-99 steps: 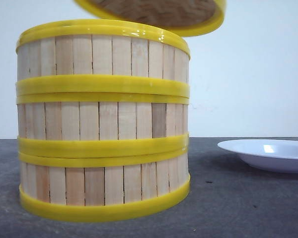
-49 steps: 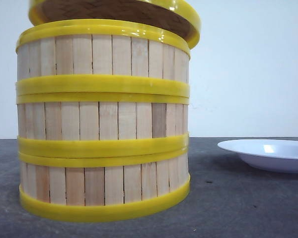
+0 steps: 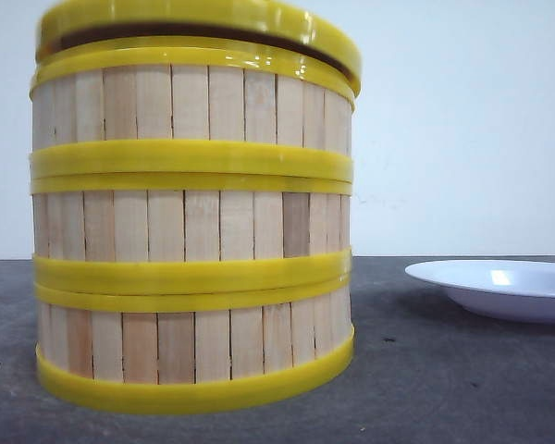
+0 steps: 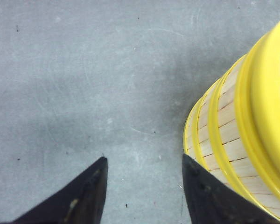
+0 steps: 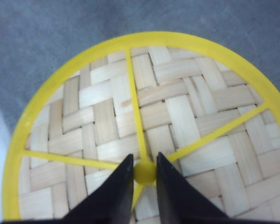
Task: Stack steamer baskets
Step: 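Lower the lid onto the top basket and release the right gripper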
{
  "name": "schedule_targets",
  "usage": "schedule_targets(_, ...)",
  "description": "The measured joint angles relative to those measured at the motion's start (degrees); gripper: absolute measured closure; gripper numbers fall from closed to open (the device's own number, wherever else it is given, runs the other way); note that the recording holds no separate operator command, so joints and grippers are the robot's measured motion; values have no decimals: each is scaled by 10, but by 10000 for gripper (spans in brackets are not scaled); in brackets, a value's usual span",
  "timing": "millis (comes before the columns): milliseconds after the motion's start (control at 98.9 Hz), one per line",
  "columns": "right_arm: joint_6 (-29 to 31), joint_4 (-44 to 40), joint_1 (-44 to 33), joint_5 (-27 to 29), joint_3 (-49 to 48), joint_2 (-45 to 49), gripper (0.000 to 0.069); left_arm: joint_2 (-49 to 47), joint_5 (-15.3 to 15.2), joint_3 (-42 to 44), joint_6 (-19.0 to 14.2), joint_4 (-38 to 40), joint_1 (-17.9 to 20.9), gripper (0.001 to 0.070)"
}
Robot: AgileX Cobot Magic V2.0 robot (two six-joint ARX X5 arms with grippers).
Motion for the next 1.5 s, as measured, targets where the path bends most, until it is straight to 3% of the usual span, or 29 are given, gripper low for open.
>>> schedule_targets(374, -7, 3, 0, 0, 2, 5, 624, 0, 0, 0, 0, 0, 0, 410)
schedule_targets(425, -9, 3, 0, 1, 2, 6, 572, 0, 0, 0, 0, 0, 0, 410)
schedule_targets(566, -10, 5, 0, 0, 2, 8, 310, 0, 0, 0, 0, 0, 0, 410)
schedule_targets(657, -11, 14, -1, 0, 2, 7, 256, 0, 0, 0, 0, 0, 0, 410)
schedule_targets(920, -25, 5, -44, 0, 2, -72, 239, 0, 0, 0, 0, 0, 0, 410)
schedule_targets(1193, -29, -52, -176, 3, -7, -182, 239, 0, 0, 0, 0, 0, 0, 410)
schedule_targets(1324, -30, -49, -234, 26, -65, -237, 239, 0, 0, 0, 0, 0, 0, 410)
schedule_targets(1496, -24, 0, -314, 31, -222, -341, 239, 0, 0, 0, 0, 0, 0, 410)
